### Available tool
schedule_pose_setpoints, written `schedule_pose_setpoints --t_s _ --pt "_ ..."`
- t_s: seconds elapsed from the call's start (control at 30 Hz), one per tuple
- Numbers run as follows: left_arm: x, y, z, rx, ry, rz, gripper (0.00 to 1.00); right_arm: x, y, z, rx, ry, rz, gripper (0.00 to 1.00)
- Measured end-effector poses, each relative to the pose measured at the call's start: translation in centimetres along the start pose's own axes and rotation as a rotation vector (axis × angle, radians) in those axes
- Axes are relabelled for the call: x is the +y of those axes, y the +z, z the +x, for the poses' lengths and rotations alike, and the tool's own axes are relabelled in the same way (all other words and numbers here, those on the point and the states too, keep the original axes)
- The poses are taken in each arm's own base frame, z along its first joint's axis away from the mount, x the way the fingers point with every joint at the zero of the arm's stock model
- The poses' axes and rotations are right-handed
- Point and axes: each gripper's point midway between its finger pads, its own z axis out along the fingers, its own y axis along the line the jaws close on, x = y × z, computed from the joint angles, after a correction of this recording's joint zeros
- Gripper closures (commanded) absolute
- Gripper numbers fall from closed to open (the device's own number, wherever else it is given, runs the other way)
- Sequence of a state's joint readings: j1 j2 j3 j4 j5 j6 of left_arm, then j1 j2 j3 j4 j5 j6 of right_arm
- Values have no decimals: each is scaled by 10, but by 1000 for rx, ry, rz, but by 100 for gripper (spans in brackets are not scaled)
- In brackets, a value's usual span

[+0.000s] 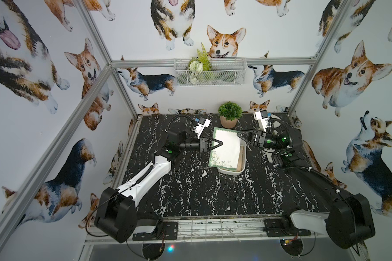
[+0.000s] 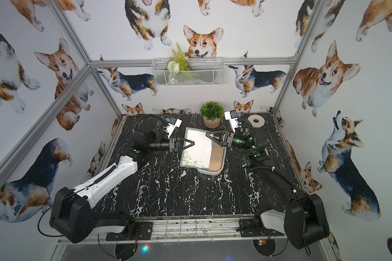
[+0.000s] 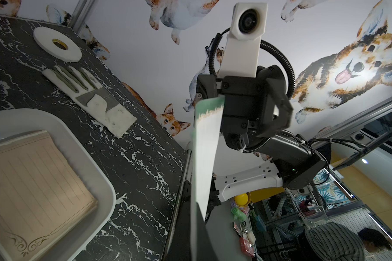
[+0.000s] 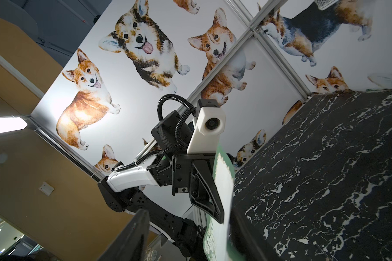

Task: Take out the stationery paper from the storage box
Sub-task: Place the stationery paper at the center of the board.

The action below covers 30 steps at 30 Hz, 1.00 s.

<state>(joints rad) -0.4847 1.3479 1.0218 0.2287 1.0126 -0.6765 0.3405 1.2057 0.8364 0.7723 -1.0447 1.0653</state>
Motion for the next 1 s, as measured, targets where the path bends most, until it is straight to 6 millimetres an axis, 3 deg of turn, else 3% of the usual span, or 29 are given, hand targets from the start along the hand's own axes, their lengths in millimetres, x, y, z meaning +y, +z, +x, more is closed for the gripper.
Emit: schedule_pose_setpoints --t_s 0.23,0.37,0.47,0.57,0.7,1.0 --pt "16 -25 -10 -26 33 -189 100 -16 -8 -1 -7 -21 199 20" --pt "52 -49 -15 -43 -17 -358 100 -43 -21 4 -5 -23 387 20" --pt "103 -80 -16 -74 -124 -547 100 -77 -33 13 27 11 553 20" --pt "141 -104 -4 -63 -226 -695 100 -109 -45 30 76 62 689 19" --pt "172 -119 14 -18 -279 -826 100 -143 -64 52 149 109 852 18" --pt "226 -132 60 104 -380 -981 100 -211 -111 116 353 226 1149 22"
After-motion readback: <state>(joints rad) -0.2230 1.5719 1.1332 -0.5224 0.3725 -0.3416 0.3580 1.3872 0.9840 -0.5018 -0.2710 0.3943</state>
